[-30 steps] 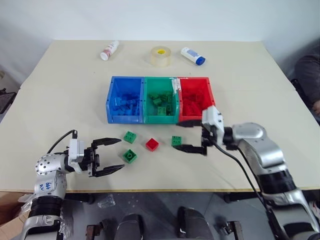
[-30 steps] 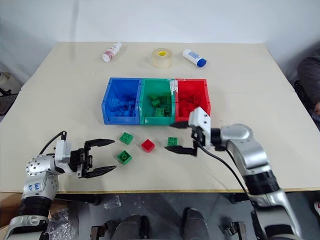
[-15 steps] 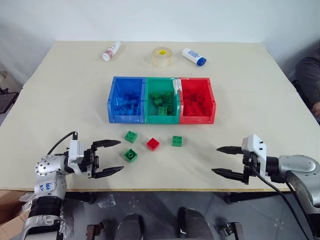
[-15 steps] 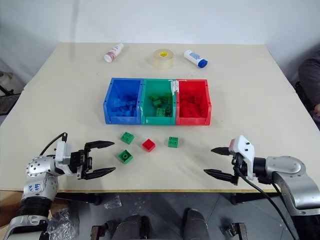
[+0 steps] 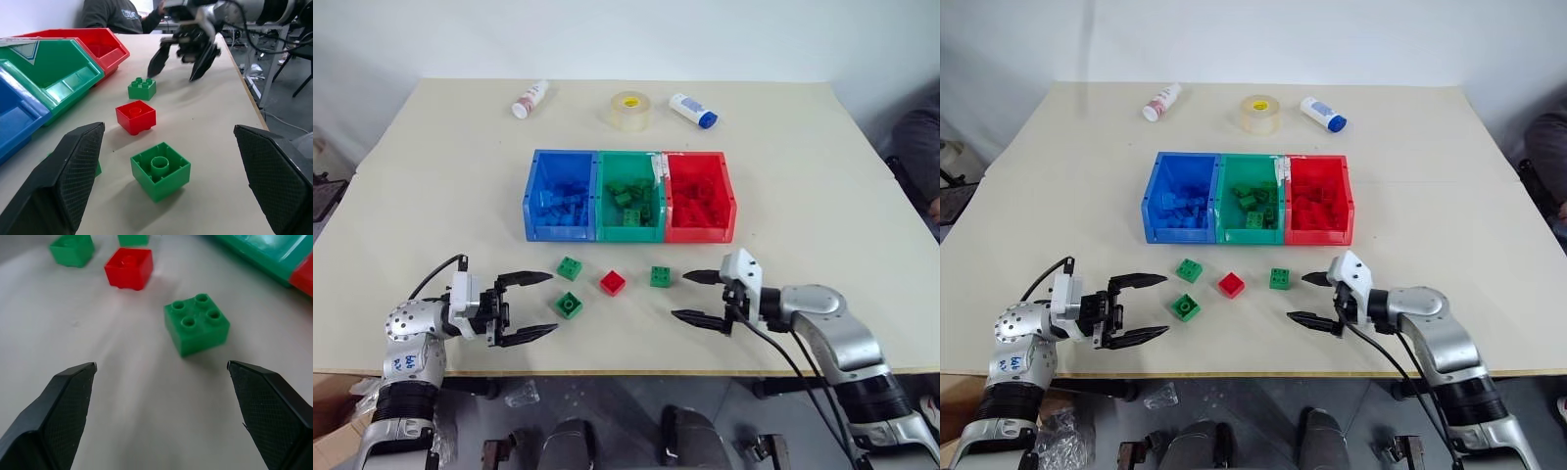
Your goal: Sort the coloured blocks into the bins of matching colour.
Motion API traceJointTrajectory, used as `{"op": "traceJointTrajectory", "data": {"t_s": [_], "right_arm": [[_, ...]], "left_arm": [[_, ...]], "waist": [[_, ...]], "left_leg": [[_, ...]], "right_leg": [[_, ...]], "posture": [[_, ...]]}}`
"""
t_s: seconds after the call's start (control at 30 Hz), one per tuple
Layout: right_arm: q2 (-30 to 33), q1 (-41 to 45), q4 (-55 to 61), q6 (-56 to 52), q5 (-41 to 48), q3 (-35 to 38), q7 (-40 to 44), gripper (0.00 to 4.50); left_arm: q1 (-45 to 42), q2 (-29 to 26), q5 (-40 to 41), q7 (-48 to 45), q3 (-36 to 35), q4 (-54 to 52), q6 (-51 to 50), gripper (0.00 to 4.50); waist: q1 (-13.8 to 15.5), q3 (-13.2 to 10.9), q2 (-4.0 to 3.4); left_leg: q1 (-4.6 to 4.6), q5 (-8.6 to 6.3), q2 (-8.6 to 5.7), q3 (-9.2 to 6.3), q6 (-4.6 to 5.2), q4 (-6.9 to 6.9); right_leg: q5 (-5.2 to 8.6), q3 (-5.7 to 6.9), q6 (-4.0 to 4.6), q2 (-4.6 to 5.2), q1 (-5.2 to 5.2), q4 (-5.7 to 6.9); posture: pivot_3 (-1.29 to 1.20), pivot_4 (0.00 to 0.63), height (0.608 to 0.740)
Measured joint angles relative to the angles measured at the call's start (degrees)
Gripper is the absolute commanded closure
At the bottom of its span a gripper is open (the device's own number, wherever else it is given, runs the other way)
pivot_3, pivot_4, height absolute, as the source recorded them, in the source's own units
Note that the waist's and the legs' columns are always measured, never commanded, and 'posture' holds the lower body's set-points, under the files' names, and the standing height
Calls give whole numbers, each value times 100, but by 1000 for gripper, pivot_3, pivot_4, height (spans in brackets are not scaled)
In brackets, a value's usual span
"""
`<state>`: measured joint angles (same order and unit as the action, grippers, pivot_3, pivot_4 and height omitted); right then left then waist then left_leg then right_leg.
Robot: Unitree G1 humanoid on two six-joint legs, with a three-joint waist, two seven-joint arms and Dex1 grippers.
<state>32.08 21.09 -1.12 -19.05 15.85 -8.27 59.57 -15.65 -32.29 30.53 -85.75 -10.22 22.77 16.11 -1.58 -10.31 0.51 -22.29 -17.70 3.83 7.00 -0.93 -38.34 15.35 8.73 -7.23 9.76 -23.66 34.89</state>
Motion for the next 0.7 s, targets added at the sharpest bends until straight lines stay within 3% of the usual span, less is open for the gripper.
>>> {"op": "traceJointTrajectory", "data": {"t_s": [0.3, 0.4, 0.63, 0.7], "right_arm": [[-593, 866, -1015, 441, -561, -322, -303, 28], [-703, 957, -1157, 498, -590, -335, -310, 636], [-785, 914, -931, 368, -555, -391, -263, 3027], [-781, 869, -736, 283, -501, -385, -243, 2995]], "left_arm": [[254, -3, 2, 123, -14, -224, -3, 0], [279, -3, 3, 162, -24, -236, -8, 0], [303, -3, 3, 184, -46, -268, -6, 0], [317, -3, 3, 185, -48, -277, -6, 0]], "waist": [[-12, 0, 0], [-12, 0, 0], [-10, 0, 0], [-10, 0, 0]], "left_leg": [[2, 0, 1, 0, -1, 0], [1, 0, 1, 1, -1, 0], [1, 0, 1, 0, -1, 0], [1, 0, 1, 0, -1, 1]], "right_leg": [[0, -1, 0, 0, -2, 7], [0, -1, 0, 0, -2, 7], [0, -1, 0, 0, -2, 7], [0, -1, 0, 0, -2, 6]], "posture": [[0, 150, 740], [0, 150, 740], [0, 150, 740], [0, 150, 740]]}}
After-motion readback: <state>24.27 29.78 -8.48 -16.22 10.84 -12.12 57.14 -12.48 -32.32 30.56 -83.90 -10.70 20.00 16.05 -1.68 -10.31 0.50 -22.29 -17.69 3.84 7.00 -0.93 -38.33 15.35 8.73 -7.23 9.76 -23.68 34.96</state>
